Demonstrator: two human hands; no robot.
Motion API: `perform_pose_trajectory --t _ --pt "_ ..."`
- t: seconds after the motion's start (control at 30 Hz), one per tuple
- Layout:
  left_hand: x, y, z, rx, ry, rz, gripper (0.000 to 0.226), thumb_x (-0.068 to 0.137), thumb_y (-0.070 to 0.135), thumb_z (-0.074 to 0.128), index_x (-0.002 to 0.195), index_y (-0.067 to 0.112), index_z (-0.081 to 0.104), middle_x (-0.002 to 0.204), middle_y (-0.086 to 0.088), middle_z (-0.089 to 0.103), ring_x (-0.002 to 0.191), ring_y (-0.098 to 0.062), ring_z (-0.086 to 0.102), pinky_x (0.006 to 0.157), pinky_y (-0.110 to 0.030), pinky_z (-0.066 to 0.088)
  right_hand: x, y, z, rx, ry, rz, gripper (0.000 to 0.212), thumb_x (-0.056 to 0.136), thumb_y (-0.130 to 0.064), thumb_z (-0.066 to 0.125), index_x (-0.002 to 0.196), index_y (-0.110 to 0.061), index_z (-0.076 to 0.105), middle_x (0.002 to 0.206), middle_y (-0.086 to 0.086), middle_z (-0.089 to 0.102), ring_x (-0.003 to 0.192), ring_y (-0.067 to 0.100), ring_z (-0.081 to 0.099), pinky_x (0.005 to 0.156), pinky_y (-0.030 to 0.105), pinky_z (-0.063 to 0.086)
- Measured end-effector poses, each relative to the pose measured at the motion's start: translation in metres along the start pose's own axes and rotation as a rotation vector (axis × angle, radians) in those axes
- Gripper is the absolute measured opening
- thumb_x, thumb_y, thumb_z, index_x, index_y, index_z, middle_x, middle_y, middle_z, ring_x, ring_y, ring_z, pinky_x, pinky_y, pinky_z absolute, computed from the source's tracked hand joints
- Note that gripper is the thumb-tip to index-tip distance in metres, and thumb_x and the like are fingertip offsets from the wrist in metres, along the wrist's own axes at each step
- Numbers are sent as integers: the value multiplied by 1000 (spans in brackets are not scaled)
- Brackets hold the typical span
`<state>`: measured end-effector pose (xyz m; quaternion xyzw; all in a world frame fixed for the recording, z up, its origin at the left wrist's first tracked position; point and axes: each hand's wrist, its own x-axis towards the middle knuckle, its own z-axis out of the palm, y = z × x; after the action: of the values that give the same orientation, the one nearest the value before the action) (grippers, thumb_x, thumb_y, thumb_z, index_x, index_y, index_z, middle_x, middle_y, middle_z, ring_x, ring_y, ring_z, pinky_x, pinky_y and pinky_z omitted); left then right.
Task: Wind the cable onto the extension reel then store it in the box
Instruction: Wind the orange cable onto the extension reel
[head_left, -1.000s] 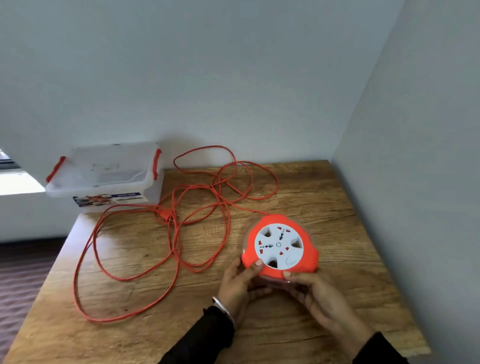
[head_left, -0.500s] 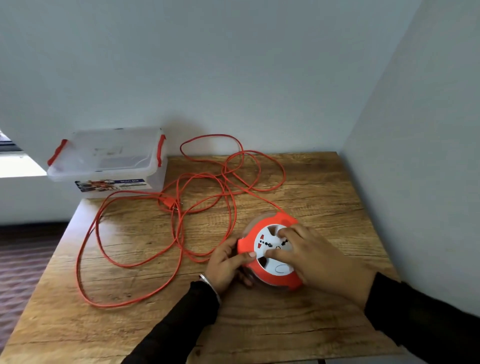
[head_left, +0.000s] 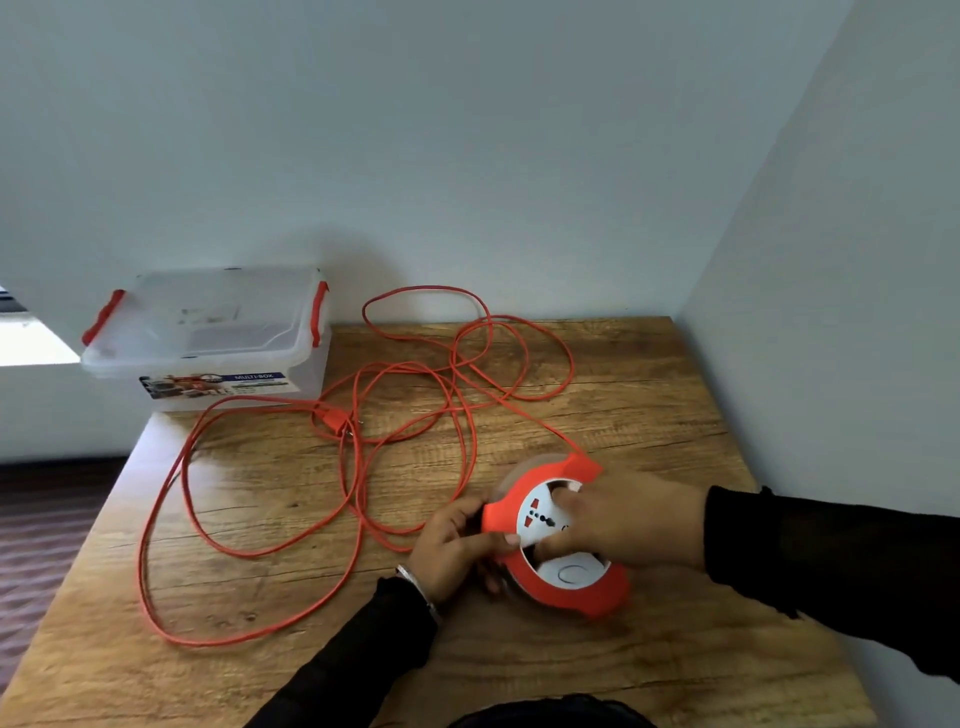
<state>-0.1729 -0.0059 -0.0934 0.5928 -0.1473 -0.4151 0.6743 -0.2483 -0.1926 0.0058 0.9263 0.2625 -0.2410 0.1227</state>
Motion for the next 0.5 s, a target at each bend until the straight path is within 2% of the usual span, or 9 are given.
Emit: perform_pose_trajectory --t 0.07,0.17,0.23,0.33,0.5 --pt "0 1 0 -14 15 -15 24 64 15 79 87 16 71 69 -11 68 49 -29 58 40 -28 51 5 0 0 -43 25 10 52 94 -16 47 137 -41 33 104 15 56 81 34 58 56 36 42" --pt "-2 1 1 -71 28 -51 34 68 11 77 100 12 68 78 -12 71 55 -31 62 43 -31 55 9 2 4 -49 65 118 57 91 -24 50 140 -40 27 91 10 64 79 31 61 53 34 39" --pt "-4 3 4 -113 54 -60 41 70 6 77 108 10 64 83 -12 72 57 -29 64 46 -34 57 11 0 11 -10 151 225 60 88 -33 50 141 -40 23 94 8 67 80 30 63 53 31 32" --pt "-12 0 14 -191 150 -44 41 75 -5 71 109 12 56 84 -4 73 59 -28 66 48 -38 59 13 -6 20 60 291 381 61 85 -44 48 140 -40 23 97 7 68 82 28 65 57 32 32" --pt "-26 -12 36 -221 301 -71 43 71 -7 75 102 10 49 95 -6 69 74 -25 70 52 -38 58 19 -24 31 199 483 527 62 79 -39 48 134 -42 21 94 4 66 80 26 64 57 31 31"
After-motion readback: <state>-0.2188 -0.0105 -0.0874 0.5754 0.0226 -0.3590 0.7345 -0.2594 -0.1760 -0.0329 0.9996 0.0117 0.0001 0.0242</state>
